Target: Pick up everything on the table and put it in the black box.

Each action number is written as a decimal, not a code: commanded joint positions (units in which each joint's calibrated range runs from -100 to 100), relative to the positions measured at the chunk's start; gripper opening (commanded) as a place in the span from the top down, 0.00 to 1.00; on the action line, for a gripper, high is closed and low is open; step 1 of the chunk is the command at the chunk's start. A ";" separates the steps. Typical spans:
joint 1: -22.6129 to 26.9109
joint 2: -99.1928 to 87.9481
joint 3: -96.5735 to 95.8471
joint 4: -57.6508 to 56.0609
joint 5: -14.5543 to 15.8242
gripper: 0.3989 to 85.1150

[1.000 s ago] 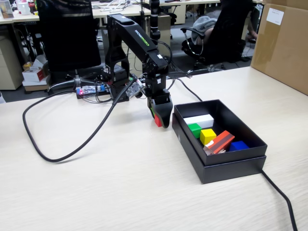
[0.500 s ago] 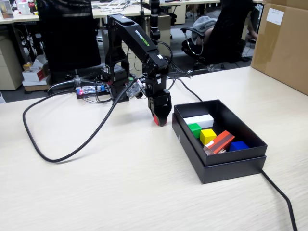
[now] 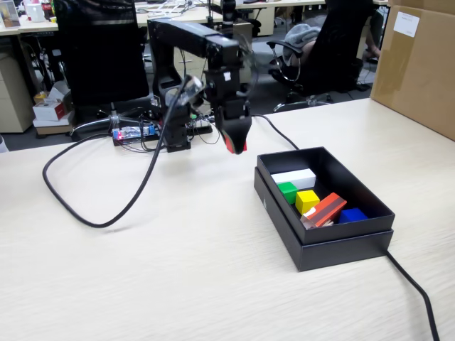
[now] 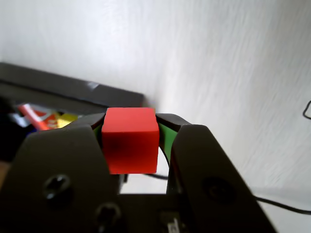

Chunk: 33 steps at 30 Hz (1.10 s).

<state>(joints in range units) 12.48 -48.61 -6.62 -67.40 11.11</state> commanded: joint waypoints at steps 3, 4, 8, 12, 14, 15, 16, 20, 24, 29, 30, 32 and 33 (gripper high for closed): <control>0.93 -2.17 14.96 -1.06 -1.37 0.87; 1.27 -0.90 16.68 -0.46 -1.81 0.87; 2.34 8.16 25.93 1.10 -4.15 0.87; 2.88 22.73 32.28 6.45 -7.13 0.87; 3.22 27.32 33.64 7.66 -7.96 0.87; 3.32 28.01 33.73 8.01 -8.06 0.87; 3.66 30.54 33.73 9.65 -8.69 0.87; 4.30 36.16 35.09 11.72 -9.38 0.87; 4.93 41.78 35.54 15.18 -10.01 0.87; 5.03 48.55 35.45 18.46 -10.06 0.86; 5.03 49.47 35.45 18.98 -10.06 0.86; 5.03 51.30 35.63 19.67 -10.01 0.86; 5.08 52.34 35.63 19.84 -10.01 0.86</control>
<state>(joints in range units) 17.17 5.24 23.60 -50.60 1.88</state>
